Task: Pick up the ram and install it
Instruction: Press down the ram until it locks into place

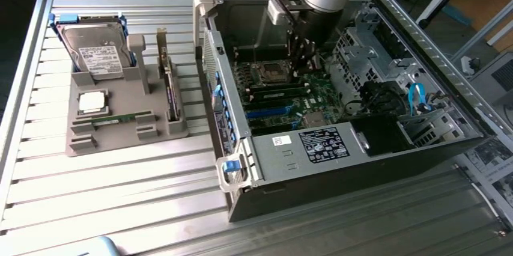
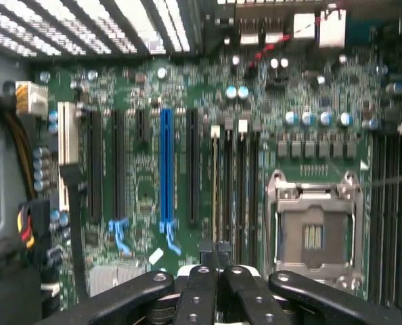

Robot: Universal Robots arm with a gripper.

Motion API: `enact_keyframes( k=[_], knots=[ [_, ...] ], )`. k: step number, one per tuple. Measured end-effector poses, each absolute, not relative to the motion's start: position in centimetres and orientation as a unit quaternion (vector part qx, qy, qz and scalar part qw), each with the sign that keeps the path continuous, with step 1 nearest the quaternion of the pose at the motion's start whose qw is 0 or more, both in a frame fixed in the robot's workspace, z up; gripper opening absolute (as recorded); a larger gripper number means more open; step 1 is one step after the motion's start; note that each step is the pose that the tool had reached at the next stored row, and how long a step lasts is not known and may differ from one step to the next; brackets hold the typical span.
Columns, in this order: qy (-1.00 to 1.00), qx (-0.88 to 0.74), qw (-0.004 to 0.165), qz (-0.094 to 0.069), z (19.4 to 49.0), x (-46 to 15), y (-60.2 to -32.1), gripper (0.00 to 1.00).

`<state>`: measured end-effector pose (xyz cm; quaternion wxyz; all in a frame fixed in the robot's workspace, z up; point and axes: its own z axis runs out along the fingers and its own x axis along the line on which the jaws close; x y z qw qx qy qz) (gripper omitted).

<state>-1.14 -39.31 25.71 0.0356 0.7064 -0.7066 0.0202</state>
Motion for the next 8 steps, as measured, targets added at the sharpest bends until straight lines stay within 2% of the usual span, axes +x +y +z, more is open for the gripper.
enact_keyframes(
  k=[8],
  knots=[
    [-0.707, 0.707, 0.033, 0.018, 27.0, 0.8, -39.3, 0.11]
  ],
)
